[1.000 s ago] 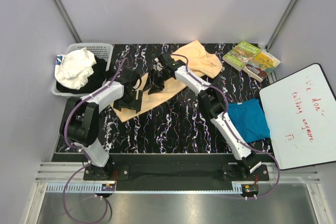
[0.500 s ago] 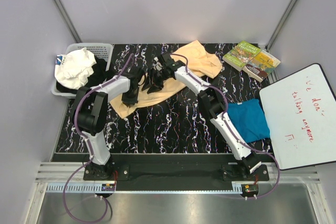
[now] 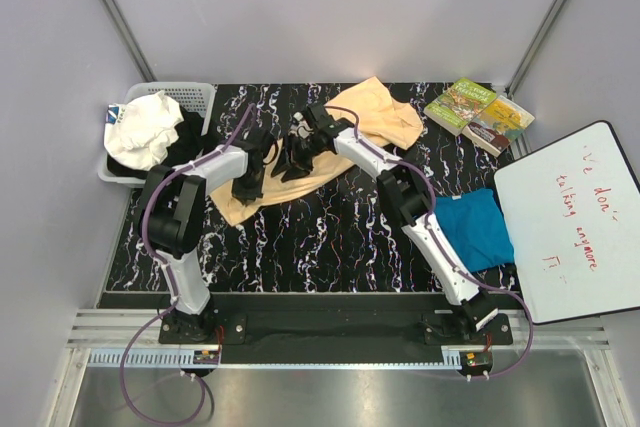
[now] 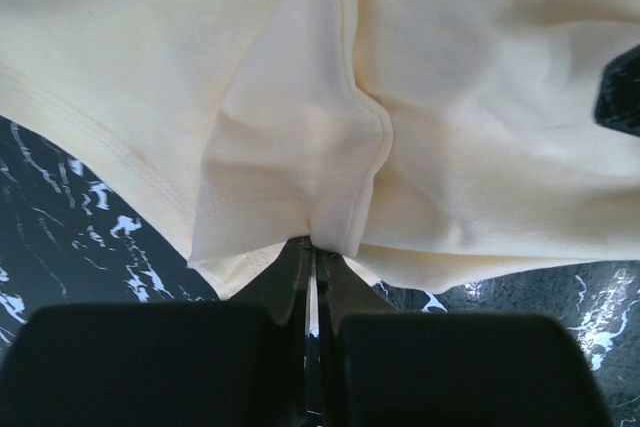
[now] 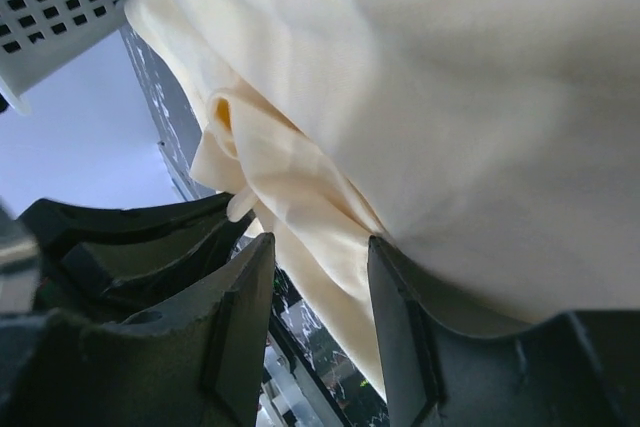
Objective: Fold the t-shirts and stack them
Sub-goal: Rotate the tshirt 90 degrees
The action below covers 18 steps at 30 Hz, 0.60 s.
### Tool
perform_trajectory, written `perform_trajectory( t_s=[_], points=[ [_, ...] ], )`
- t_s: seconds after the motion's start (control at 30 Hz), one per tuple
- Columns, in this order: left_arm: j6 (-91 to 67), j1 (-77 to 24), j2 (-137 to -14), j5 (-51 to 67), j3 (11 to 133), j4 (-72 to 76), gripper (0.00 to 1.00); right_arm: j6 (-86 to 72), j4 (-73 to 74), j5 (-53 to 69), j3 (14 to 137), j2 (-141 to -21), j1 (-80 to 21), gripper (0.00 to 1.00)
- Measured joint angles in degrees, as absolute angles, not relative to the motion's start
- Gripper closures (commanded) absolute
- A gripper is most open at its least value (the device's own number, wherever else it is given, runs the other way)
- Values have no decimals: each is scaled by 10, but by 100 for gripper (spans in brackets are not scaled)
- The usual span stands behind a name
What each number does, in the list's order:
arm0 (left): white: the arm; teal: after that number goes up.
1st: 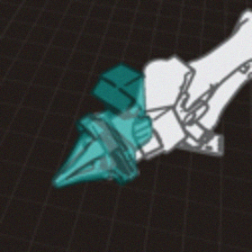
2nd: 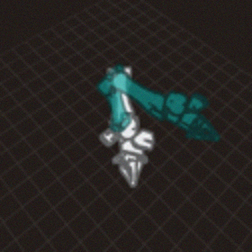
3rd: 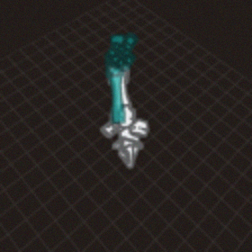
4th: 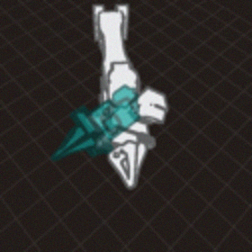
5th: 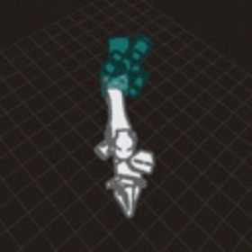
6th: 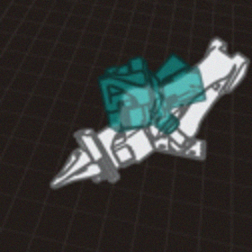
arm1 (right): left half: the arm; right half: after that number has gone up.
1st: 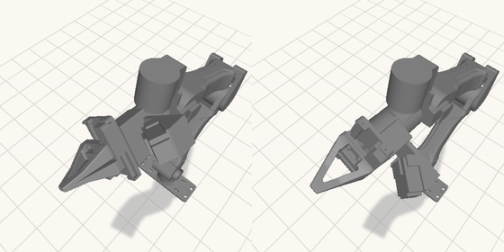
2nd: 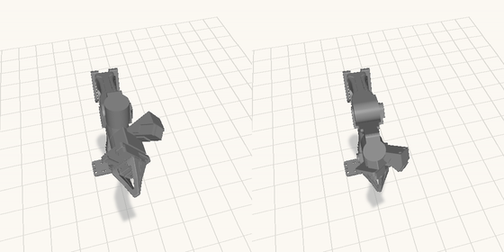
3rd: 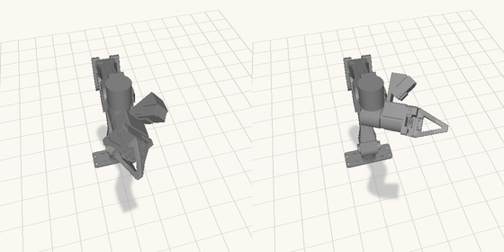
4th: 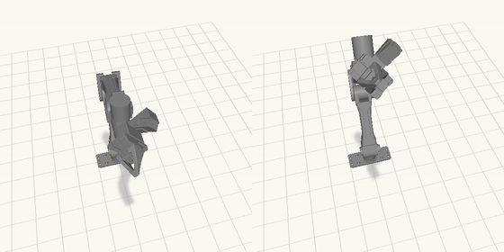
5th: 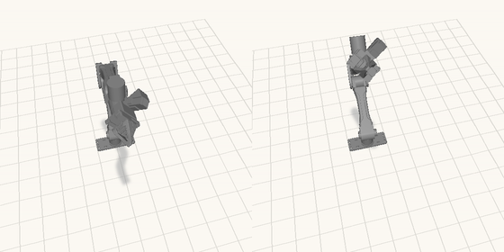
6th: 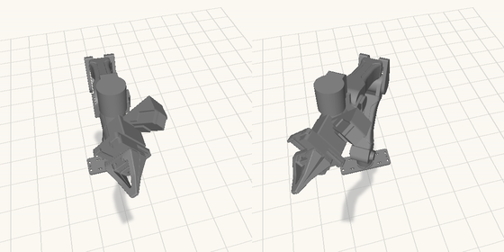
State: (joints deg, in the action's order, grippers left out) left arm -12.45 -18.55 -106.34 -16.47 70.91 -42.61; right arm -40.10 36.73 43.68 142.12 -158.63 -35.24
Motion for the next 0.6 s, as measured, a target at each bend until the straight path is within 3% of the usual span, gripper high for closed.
perform_trajectory(
  t_s=[0.27, 0.47, 0.5, 0.6],
  points=[
    [-118, -185, -1058, -136, 684, -413, 100, -324, 428, 352, 1387, -1517, -351, 40],
    [-111, -183, -1042, -93, 669, -410, 100, -274, 482, 200, 1301, -1368, -313, 42],
    [-110, -183, -1040, -85, 667, -411, 100, -271, 484, 187, 1294, -1356, -298, 43],
    [-109, -186, -1032, -56, 659, -417, 100, -261, 485, 134, 1256, -1317, -237, 66]
  ],
)
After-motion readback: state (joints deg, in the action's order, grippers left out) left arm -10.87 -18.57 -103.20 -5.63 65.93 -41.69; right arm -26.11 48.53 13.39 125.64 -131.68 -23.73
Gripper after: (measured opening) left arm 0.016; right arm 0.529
